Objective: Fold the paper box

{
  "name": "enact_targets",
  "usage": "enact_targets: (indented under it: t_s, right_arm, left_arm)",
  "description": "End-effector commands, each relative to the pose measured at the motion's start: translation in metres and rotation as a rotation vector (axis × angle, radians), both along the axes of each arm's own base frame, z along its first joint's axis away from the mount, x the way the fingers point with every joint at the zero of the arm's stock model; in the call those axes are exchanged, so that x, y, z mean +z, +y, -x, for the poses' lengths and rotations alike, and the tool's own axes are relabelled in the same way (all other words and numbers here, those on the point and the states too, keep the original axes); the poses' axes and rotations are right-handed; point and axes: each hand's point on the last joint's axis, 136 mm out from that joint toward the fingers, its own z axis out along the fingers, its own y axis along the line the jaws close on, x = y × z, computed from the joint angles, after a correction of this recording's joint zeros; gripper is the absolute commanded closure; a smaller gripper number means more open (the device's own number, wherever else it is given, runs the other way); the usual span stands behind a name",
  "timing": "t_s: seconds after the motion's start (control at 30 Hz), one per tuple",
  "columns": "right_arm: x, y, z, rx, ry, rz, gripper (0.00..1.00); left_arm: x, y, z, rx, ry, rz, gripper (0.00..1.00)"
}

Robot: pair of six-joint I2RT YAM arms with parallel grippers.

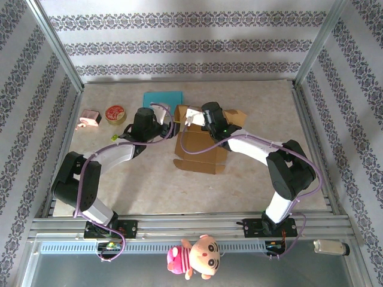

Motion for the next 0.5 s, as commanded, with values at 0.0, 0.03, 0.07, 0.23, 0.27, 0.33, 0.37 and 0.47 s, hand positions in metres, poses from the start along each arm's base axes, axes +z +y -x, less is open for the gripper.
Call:
enact_targets:
  t_s: [0.0, 0.03, 0.07, 0.23, 0.27, 0.33, 0.37, 0.47]
  right_arm:
    - [-0.004, 0.004, 0.002, 0.02, 0.042, -0.008, 0.98]
    - [-0.004, 0.006, 0.003, 0.023, 0.043, -0.007, 0.98]
    - [-0.004, 0.007, 0.003, 0.026, 0.045, -0.007, 0.98]
    - [-0.006, 0.009, 0.006, 0.033, 0.052, -0.007, 0.98]
    - [-0.007, 0.01, 0.006, 0.033, 0.053, -0.007, 0.98]
    - [-0.009, 0.011, 0.009, 0.037, 0.064, -0.014, 0.96]
    - [-0.01, 0.012, 0.012, 0.043, 0.076, -0.017, 0.91]
    - [-0.006, 0.017, 0.027, 0.062, 0.147, -0.056, 0.8]
  left_arm:
    - [-0.027, 0.015, -0.008, -0.03, 0.03, -0.215, 0.17]
    - [-0.027, 0.014, -0.016, -0.038, 0.035, -0.221, 0.14]
    - [-0.028, 0.011, -0.021, -0.056, 0.045, -0.217, 0.12]
    - [-0.029, 0.005, -0.059, -0.053, 0.063, -0.185, 0.16]
    - [-0.03, 0.003, -0.064, -0.062, 0.064, -0.179, 0.22]
    - [-0.036, -0.004, -0.071, -0.097, 0.07, -0.172, 0.43]
    - [-0.037, -0.009, -0.073, -0.117, 0.072, -0.166, 0.53]
    - [-0.036, -0.02, -0.072, -0.19, 0.047, -0.147, 0.74]
